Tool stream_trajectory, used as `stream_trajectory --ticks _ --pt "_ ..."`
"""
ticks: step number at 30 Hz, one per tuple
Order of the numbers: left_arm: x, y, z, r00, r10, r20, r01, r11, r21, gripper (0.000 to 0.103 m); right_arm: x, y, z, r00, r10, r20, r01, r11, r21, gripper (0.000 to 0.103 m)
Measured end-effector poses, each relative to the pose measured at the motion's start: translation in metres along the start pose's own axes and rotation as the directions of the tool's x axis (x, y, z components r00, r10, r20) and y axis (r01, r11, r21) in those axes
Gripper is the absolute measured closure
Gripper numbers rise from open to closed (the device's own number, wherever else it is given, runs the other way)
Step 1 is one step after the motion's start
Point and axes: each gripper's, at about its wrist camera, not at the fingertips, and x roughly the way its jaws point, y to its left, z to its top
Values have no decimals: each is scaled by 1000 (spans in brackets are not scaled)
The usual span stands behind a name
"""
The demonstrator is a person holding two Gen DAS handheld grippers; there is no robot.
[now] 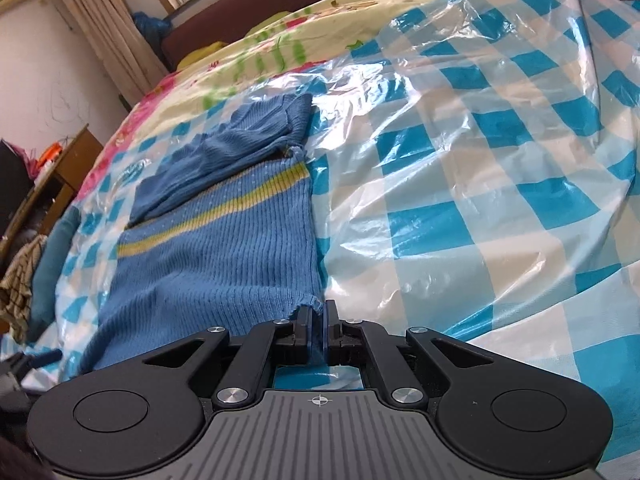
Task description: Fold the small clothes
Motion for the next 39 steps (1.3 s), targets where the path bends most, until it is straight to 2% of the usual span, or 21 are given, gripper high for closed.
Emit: stream_trajectory --ticks 1,3,6,10,12,17,19,22,24,27,29,34,39 --pt "1 -3 -1 999 32 4 -32 999 22 6 -1 -1 1 1000 5 4 -5 1000 8 100" --pt "3 0 0 998 62 4 -62 998 3 6 -1 -3 1 1000 13 9 -13 1000 20 100" --pt "2 16 2 999 43 -2 -43 996 -80 6 0 -4 1 1000 15 9 -15 1000 27 100" --pt "0 21 0 996 85 1 -85 993 -79 6 1 -10 1 1000 20 12 -21 998 57 100" --pt "-3 22 -1 996 83 10 -82 993 -90 6 2 -13 2 1000 26 15 -27 997 74 100" --pt "-5 25 0 992 121 33 -116 985 -125 6 2 -11 2 1000 18 16 -19 998 62 100" --pt "-1 23 -1 992 122 18 -119 987 -106 6 2 -11 2 1000 20 18 -21 997 69 100" --pt "-4 13 -5 995 95 23 -94 995 -20 6 2 -13 2 1000 18 18 -19 997 75 100" --pt "-5 11 -6 993 119 22 -119 993 13 6 3 -15 3 1000 21 16 -22 997 78 100" --pt "-1 17 -4 988 151 10 -151 988 -32 6 6 -14 2 1000 21 10 -21 997 75 100" --pt "0 20 -2 988 153 13 -152 986 -61 6 7 -14 1 1000 24 5 -24 997 77 99" --pt "-10 17 -4 989 145 40 -143 989 -44 6 6 -16 0 1000 26 3 -26 996 82 96" --pt "-12 26 -2 993 111 31 -107 988 -111 6 8 -17 0 1000 29 1 -29 996 84 96"
